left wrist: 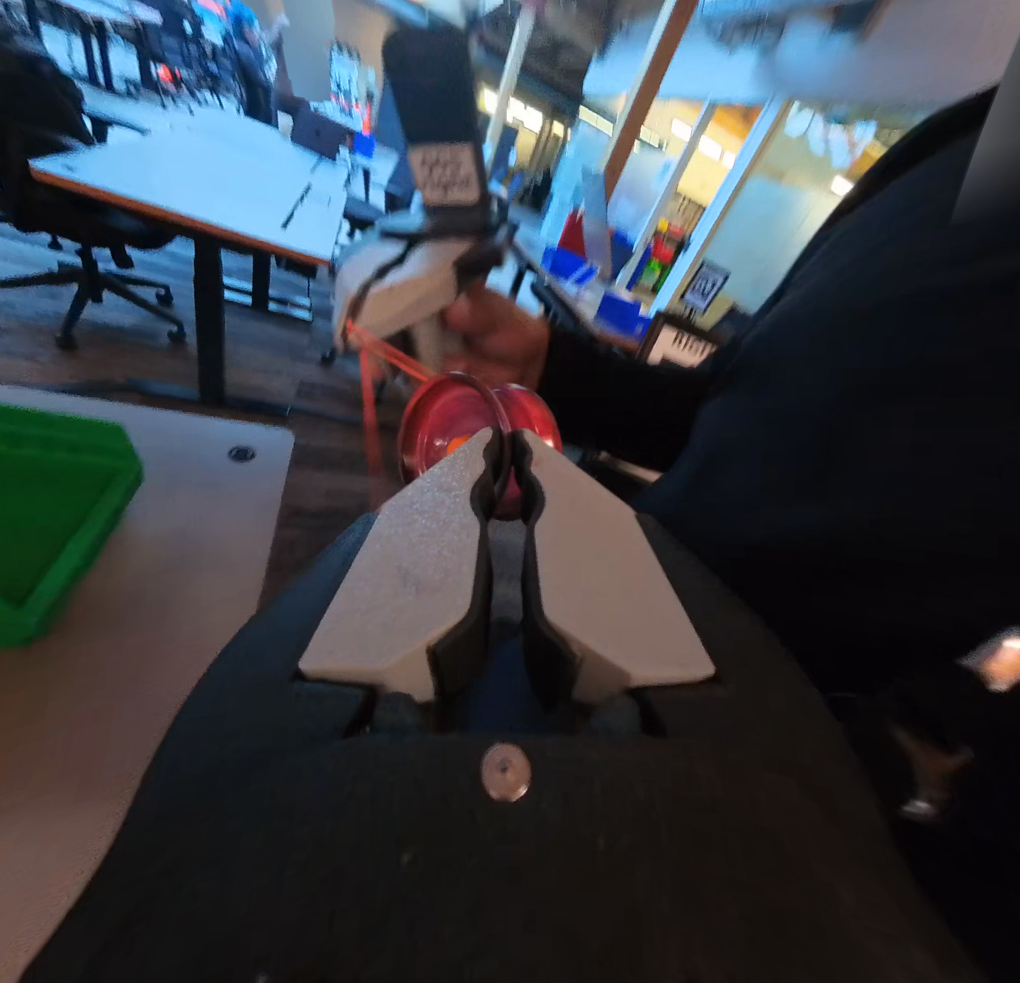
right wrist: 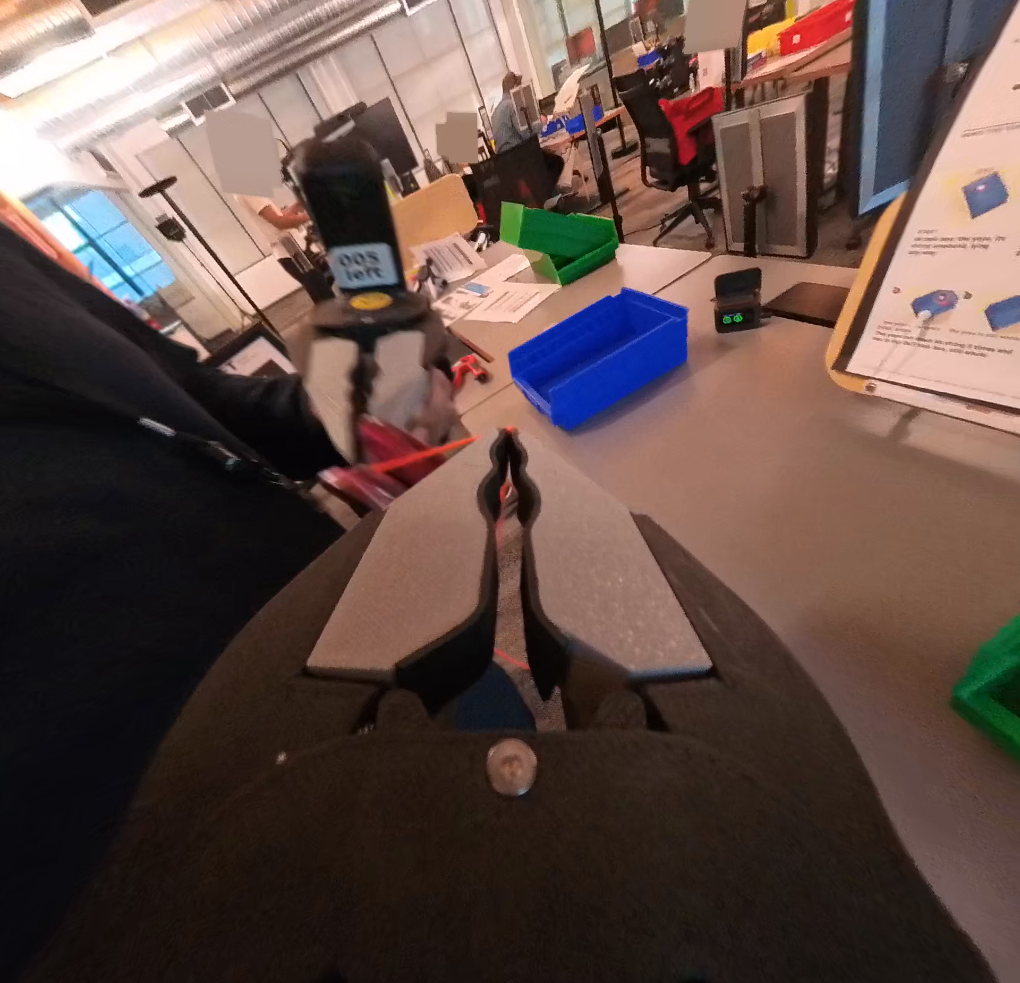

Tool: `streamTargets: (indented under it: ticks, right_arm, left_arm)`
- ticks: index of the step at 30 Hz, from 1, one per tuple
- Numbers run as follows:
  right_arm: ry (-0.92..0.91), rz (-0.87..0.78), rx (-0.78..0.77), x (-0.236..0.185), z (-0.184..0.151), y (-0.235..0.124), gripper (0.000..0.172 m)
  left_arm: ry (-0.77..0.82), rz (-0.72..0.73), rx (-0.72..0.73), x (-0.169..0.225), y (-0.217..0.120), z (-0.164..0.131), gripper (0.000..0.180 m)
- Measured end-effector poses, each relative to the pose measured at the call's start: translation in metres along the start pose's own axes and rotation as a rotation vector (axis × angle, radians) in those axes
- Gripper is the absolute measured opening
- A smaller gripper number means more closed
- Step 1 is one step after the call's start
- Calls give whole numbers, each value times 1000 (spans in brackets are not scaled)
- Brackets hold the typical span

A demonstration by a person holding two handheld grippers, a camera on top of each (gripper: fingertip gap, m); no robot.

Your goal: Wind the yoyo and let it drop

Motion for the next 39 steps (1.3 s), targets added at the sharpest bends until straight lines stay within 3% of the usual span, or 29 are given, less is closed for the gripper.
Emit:
streamTargets:
  ticks: [2, 8, 14, 18, 23, 29, 34, 39]
  right_arm:
    - [5, 60, 13, 4, -10, -8, 0]
    - [133, 355, 142, -27, -38, -5, 0]
    - [273, 572, 282, -67, -34, 0, 0]
    - [284, 533, 264, -70, -35, 5, 0]
    - [194, 465, 123, -79, -55, 11, 0]
    - [117, 409, 83, -94, -38, 24, 0]
    - [-6, 347, -1, -110, -16, 58, 0]
    - [-157, 105, -59, -96, 16, 103, 0]
  left_arm:
    - [-29, 7, 103, 10, 7, 19, 1]
    - [-98, 106, 227, 24, 36, 45, 1]
    - [-81, 419, 326, 4, 22, 61, 1]
    - [-65, 598, 273, -23, 18, 50, 1]
    - [-74, 665, 353, -44, -8, 60, 1]
    - [44, 704, 193, -55, -37, 44, 2]
    - [174, 647, 41, -55, -61, 22, 2]
    - [192, 513, -16, -57, -114, -1, 1]
Point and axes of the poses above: each gripper's, where its closed fingertips meet, y out along the fingers, z out of its top, x = y × z across the jaws, the point moved 1 cm from there along -y, back along the fingers
